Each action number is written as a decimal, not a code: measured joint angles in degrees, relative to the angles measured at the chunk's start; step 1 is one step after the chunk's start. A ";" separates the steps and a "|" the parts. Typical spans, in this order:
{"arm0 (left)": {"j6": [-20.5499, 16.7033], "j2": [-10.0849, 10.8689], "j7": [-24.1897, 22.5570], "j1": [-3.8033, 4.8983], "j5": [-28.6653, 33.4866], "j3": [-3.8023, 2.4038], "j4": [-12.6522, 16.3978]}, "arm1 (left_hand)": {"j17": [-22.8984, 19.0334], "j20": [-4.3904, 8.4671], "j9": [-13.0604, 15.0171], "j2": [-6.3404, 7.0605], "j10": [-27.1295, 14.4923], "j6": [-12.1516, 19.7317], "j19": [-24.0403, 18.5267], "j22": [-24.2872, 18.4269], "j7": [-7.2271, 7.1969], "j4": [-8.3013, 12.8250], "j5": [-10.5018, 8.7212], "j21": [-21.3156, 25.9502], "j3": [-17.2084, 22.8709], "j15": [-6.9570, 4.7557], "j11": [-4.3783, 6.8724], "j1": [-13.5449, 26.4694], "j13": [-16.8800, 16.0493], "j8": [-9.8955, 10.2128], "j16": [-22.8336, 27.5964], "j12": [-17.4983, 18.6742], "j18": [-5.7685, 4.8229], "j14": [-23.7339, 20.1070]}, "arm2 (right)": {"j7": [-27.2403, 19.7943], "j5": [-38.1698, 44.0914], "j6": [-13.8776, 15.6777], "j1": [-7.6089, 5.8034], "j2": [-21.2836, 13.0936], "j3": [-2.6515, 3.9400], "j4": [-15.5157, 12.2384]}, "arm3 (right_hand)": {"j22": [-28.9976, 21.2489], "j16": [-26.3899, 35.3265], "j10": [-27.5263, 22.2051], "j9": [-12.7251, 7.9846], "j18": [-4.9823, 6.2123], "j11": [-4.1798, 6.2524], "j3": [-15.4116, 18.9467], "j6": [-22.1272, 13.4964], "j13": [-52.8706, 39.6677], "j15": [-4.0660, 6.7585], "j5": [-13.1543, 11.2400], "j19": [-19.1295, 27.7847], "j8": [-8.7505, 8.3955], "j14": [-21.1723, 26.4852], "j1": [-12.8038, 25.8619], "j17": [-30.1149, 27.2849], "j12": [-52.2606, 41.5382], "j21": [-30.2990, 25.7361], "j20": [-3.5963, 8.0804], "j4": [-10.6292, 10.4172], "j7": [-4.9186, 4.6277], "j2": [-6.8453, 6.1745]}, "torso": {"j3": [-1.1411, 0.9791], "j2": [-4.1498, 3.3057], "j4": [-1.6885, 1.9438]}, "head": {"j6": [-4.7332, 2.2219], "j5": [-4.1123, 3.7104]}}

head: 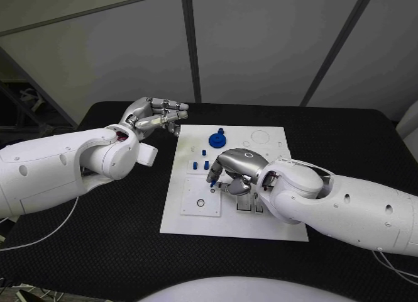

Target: Assemble the parts on the task board

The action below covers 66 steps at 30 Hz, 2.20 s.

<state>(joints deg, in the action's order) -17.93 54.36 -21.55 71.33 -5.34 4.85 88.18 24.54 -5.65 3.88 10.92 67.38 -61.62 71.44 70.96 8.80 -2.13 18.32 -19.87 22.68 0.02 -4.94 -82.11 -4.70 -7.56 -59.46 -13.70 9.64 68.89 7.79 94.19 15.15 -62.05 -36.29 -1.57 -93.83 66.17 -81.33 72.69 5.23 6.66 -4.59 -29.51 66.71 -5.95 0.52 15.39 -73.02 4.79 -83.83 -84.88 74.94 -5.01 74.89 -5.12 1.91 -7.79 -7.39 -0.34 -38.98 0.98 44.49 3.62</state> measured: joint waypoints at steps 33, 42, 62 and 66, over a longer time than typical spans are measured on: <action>0.75 0.14 0.29 0.01 0.05 0.00 0.10 | -0.04 0.00 0.01 -0.24 0.01 0.00 0.00 -0.07 0.00 0.00 0.00 0.00 0.00 0.00 0.01 0.24 0.00 0.00 0.00 0.00 0.00 0.00 | 1.94 2.64 -4.88 0.16 1.35 -0.32 1.27 | -0.08 0.01 0.72 0.06 0.00 0.71 0.00 0.17 -0.07 0.00 -0.31 0.00 -0.21 0.00 0.63 -0.01 0.01 0.00 0.00 0.00 -0.17 0.16 | 0.01 0.04 -0.07 | 0.63 0.30; 0.88 0.15 0.41 0.01 0.06 0.00 0.10 | -0.04 0.00 0.01 -0.23 -0.20 0.00 0.00 -0.07 -0.01 0.00 0.00 0.00 0.00 0.00 0.22 0.23 0.01 0.00 0.00 -0.22 0.00 0.00 | 2.40 3.26 -5.40 0.17 1.98 -0.70 1.41 | -0.19 0.01 0.72 0.04 0.00 0.71 0.17 0.12 -0.21 0.00 -0.43 0.21 -0.49 0.00 1.40 -0.02 0.01 0.00 -0.21 -0.16 -0.13 -0.11 | 0.00 0.04 -0.07 | 0.68 0.28; 1.24 0.19 0.82 0.02 0.08 -0.01 0.10 | -0.11 0.00 0.01 -0.26 -0.42 0.21 0.00 -0.16 0.21 0.00 0.00 0.22 0.00 0.19 -0.01 0.26 0.01 0.00 0.00 -0.22 0.00 -0.19 | 2.73 3.91 -3.89 0.37 0.88 -1.16 0.55 | -5.33 0.70 -11.91 -1.44 0.01 -2.07 2.89 -11.00 2.05 -1.75 0.24 4.02 -1.17 -0.31 4.48 -0.18 0.97 -3.52 -2.34 -1.11 -1.51 -2.49 | -0.02 0.10 -0.10 | 0.35 0.36; 1.36 0.24 0.94 0.02 0.09 -0.01 0.03 | -0.17 0.00 0.01 -0.61 -0.42 0.21 0.00 -0.21 0.21 0.00 0.00 0.23 0.00 0.19 -0.01 0.61 0.01 0.00 0.00 -0.22 0.00 -0.19 | 2.69 4.20 -2.10 0.54 -0.73 -1.15 -1.20 | -5.33 0.70 -11.91 -1.35 0.01 -2.06 3.16 -11.15 2.05 -1.75 -0.13 4.02 -1.17 -0.31 4.68 -0.28 0.60 -3.52 -2.34 -1.26 -1.35 -2.69 | -0.06 0.11 -0.10 | 0.32 0.47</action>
<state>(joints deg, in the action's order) -16.57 54.61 -20.61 71.35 -5.25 4.85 88.21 24.37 -5.65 3.89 10.31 66.95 -61.42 71.44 70.74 9.01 -2.13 18.32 -19.64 22.68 0.22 -4.95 -81.50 -4.69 -7.56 -59.46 -13.92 9.64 68.70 10.48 98.39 13.05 -61.51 -37.03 -2.72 -95.02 60.83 -80.63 60.78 3.88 6.68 -6.65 -26.35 55.56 -3.90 -1.23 15.26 -69.00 3.62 -84.15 -80.21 74.66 -4.42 71.37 -7.46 0.65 -9.14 -10.08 -0.40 -38.88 0.88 44.81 4.09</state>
